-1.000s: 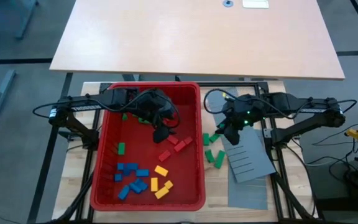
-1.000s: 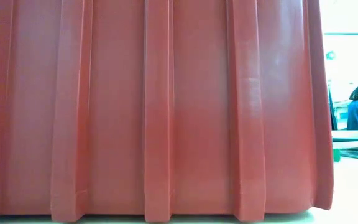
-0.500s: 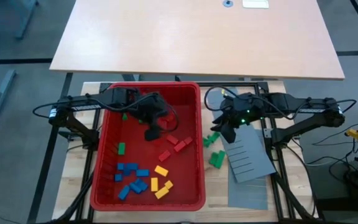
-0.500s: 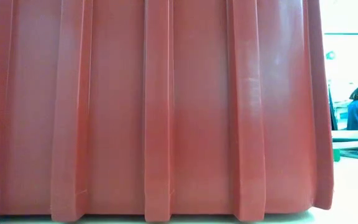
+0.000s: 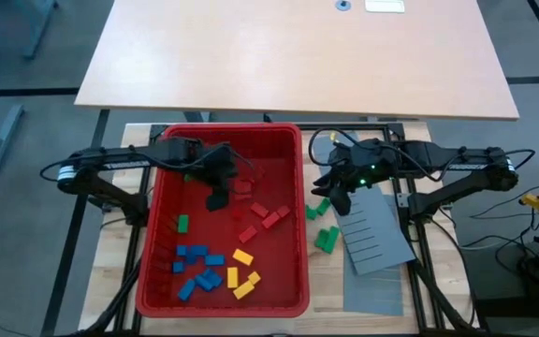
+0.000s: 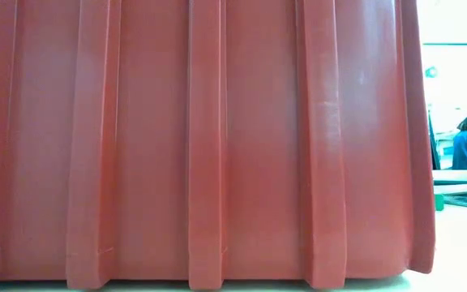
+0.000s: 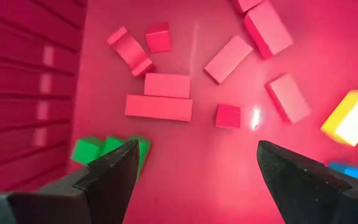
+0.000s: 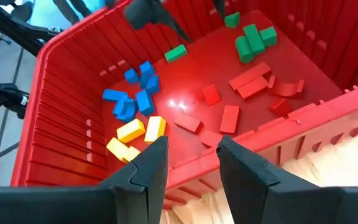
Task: Sort blocks
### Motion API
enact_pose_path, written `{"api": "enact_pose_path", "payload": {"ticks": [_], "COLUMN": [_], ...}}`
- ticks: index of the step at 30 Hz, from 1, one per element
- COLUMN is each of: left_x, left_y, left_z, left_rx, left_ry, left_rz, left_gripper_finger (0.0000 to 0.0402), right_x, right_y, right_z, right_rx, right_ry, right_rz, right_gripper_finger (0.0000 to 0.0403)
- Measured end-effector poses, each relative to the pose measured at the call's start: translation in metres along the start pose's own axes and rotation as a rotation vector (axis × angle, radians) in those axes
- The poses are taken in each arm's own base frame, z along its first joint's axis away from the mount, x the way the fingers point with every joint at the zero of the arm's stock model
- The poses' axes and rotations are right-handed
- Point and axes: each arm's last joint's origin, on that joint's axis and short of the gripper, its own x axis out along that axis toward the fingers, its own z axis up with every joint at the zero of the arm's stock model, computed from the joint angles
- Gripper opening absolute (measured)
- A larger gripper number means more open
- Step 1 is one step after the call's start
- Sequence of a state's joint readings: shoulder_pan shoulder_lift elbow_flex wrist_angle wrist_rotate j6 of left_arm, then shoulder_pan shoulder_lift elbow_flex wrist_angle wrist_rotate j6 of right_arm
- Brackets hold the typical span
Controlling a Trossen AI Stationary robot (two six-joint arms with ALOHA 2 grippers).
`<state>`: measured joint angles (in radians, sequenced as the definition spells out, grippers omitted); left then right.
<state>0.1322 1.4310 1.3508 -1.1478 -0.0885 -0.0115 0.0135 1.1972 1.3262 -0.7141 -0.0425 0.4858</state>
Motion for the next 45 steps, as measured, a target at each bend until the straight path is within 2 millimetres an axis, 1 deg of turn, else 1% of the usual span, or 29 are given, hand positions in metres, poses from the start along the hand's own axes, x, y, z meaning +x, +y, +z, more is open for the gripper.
{"api": "enact_pose_path", "payload": {"ticks": [4, 7, 11, 15, 18, 22, 27, 33, 37, 45], "left_x": [0.013, 0.02, 0.033, 0.048, 0.059, 0.071, 0.092, 0.117, 0.122, 0.122], "left_y": [0.015, 0.027, 0.041, 0.048, 0.051, 0.054, 0.058, 0.058, 0.058, 0.057], "left_z": [-0.026, -0.048, -0.069, -0.079, -0.08, -0.071, -0.06, -0.058, -0.058, -0.058], "left_rx": [-0.106, -0.141, -0.075, 0.067, 0.133, 0.19, 0.209, 0.228, 0.228, 0.226], "left_ry": [-0.07, -0.078, -0.022, 0.058, 0.099, 0.088, 0.081, 0.161, 0.175, 0.17], "left_rz": [-0.058, -0.048, -0.009, 0.064, 0.075, 0.083, 0.078, 0.033, 0.014, -0.002], "left_gripper_finger": [0.0312, 0.0311, 0.0311, 0.0311, 0.0311, 0.0311, 0.0311, 0.0311, 0.0311, 0.0311], "right_x": [0.0, 0.0, 0.0, 0.0, 0.0, 0.0, -0.001, -0.001, -0.001, -0.002], "right_y": [0.002, 0.002, 0.003, 0.004, 0.005, 0.006, 0.007, 0.007, 0.007, 0.008], "right_z": [0.001, 0.001, 0.004, 0.007, 0.008, 0.009, 0.011, 0.013, 0.013, 0.014], "right_rx": [-0.004, -0.011, -0.03, -0.032, -0.031, -0.021, -0.014, -0.052, -0.074, -0.072], "right_ry": [-0.011, -0.019, -0.052, -0.08, -0.092, -0.102, -0.132, -0.152, -0.151, -0.163], "right_rz": [0.011, 0.015, 0.014, 0.024, 0.029, 0.034, 0.044, 0.033, 0.031, 0.036], "right_gripper_finger": [0.0112, 0.0107, 0.0106, 0.0112, 0.0115, 0.0114, 0.0103, 0.0094, 0.009, 0.0079]}}
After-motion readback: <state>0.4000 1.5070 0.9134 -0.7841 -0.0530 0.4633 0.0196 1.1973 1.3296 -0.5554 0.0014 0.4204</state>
